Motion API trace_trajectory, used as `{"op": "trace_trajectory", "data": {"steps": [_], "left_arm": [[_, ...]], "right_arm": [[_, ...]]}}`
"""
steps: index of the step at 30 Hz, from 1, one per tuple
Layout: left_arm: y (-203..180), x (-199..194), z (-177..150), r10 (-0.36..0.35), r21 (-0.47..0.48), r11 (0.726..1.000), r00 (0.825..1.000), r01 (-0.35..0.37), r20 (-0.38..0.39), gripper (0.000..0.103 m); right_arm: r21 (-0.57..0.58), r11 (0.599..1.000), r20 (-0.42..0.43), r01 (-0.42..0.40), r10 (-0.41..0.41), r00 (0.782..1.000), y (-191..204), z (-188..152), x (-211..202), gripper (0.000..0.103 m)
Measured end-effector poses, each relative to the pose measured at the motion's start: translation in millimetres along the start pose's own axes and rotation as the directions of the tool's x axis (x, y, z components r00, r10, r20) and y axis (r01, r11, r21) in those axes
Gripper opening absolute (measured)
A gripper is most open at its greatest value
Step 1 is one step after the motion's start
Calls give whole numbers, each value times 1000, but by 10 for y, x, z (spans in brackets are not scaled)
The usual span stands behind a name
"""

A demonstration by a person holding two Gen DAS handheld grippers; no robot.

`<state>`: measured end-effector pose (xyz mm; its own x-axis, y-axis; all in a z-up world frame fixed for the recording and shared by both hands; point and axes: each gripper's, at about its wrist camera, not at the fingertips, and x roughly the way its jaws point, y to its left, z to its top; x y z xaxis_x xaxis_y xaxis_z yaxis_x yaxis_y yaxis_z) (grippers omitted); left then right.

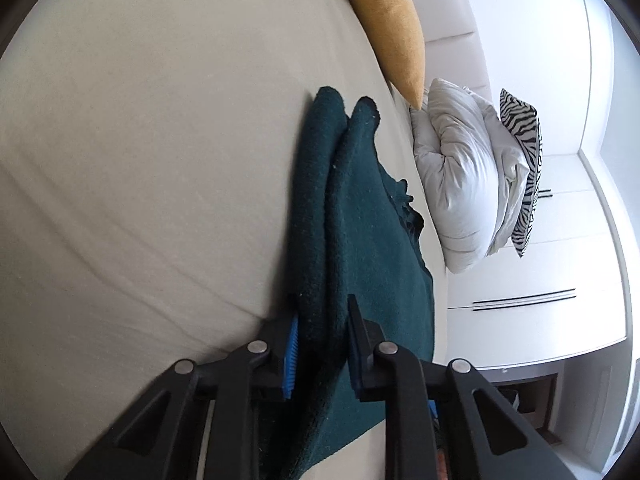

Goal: Fold small clothes

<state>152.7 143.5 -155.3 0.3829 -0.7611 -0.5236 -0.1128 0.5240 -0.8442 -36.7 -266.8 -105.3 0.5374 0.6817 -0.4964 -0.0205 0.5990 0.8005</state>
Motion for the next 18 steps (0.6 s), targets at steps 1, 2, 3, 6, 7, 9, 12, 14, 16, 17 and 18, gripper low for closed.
{"op": "trace_trajectory", "data": {"steps": [1, 2, 3, 6, 7, 9, 12, 14, 16, 17, 18], "left_arm": [[-18, -8, -6, 0, 4, 1000, 1000, 0, 7, 21], [-25, -17, -4, -8, 2, 1000, 1000, 8, 13, 20], [-33, -30, -2, -20, 0, 1000, 1000, 20, 20, 20], [-69, -82, 2, -35, 7, 999, 998, 35, 49, 18], [-82, -91, -5, -36, 11, 999, 998, 36, 56, 18], [-107, -107, -23, -26, 18, 1000, 997, 25, 69, 18], [-124, -122, -50, 8, 35, 999, 996, -11, 90, 17], [-133, -104, -64, 57, 56, 996, 994, -63, 96, 17], [-151, -73, -73, 107, 94, 989, 989, -117, 103, 17], [-154, -73, -76, 117, 104, 986, 988, -128, 105, 17], [-172, -69, -71, 126, 115, 984, 986, -138, 109, 17]], "right_arm": [[1, 1000, -3, 2, -2, 1000, 7, -1, 24, 48], [3, 1000, -7, 4, -4, 1000, 8, -8, 43, 48], [5, 1000, -10, 5, -5, 1000, 7, -11, 58, 48], [2, 1000, -17, 10, -10, 1000, 8, -31, 87, 48], [4, 1000, -18, 11, -11, 1000, 5, -34, 89, 48], [8, 1000, -17, 12, -12, 1000, -6, -31, 100, 48], [4, 1000, -19, 11, -11, 1000, 5, -12, 119, 48], [-10, 1000, -24, 17, -18, 1000, 37, 16, 153, 48], [-25, 999, -29, 25, -26, 999, 66, 52, 197, 48], [-32, 999, -30, 29, -30, 999, 81, 69, 219, 48], [-36, 999, -31, 30, -32, 999, 85, 80, 236, 48]]}}
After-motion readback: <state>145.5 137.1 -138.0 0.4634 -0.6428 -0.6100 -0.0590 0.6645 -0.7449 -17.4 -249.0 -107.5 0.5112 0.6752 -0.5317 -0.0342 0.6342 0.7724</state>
